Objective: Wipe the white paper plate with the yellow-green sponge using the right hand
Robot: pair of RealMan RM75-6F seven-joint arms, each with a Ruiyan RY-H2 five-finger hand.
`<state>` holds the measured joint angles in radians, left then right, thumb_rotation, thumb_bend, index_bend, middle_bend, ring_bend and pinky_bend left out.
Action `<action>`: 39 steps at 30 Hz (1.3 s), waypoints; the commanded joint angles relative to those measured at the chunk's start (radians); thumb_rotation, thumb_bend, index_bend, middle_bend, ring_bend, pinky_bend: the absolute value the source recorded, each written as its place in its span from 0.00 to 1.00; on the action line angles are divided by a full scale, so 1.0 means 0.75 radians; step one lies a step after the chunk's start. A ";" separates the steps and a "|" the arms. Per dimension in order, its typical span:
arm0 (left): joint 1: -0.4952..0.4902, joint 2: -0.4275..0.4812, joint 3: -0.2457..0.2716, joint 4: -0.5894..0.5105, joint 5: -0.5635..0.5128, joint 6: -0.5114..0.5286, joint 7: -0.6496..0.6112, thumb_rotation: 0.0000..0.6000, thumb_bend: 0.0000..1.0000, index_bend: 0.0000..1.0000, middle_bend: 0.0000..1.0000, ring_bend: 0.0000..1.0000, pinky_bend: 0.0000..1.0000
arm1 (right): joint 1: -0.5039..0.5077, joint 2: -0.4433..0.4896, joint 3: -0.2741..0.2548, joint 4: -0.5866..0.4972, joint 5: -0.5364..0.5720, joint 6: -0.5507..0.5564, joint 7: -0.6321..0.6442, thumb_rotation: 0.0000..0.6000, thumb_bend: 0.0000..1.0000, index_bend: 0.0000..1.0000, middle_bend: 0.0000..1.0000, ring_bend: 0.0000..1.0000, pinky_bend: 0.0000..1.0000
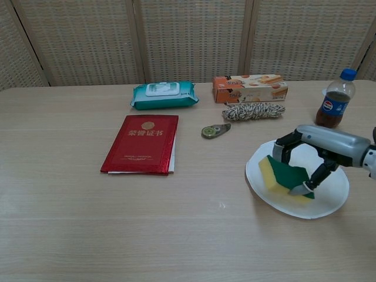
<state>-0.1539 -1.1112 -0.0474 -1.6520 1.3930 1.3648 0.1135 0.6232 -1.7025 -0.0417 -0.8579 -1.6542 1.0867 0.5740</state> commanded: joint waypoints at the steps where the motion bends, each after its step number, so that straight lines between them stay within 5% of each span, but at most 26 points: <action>1: 0.000 0.000 0.000 0.000 0.001 0.001 0.002 1.00 0.00 0.00 0.00 0.00 0.00 | 0.006 -0.047 -0.032 0.087 -0.026 -0.011 -0.016 1.00 0.11 0.52 0.56 0.41 0.13; 27: 0.000 0.008 0.000 -0.003 0.002 0.000 -0.015 1.00 0.00 0.00 0.00 0.00 0.00 | 0.013 -0.164 -0.037 0.217 -0.008 -0.041 -0.162 1.00 0.13 0.52 0.56 0.41 0.13; 39: -0.001 0.011 0.004 -0.007 0.007 -0.003 -0.015 1.00 0.00 0.00 0.00 0.00 0.00 | 0.044 0.063 0.065 -0.118 0.005 0.135 -0.179 1.00 0.13 0.52 0.56 0.41 0.13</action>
<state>-0.1544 -1.1031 -0.0440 -1.6576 1.3985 1.3624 0.1021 0.6491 -1.7077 -0.0228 -0.8809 -1.6609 1.1559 0.4500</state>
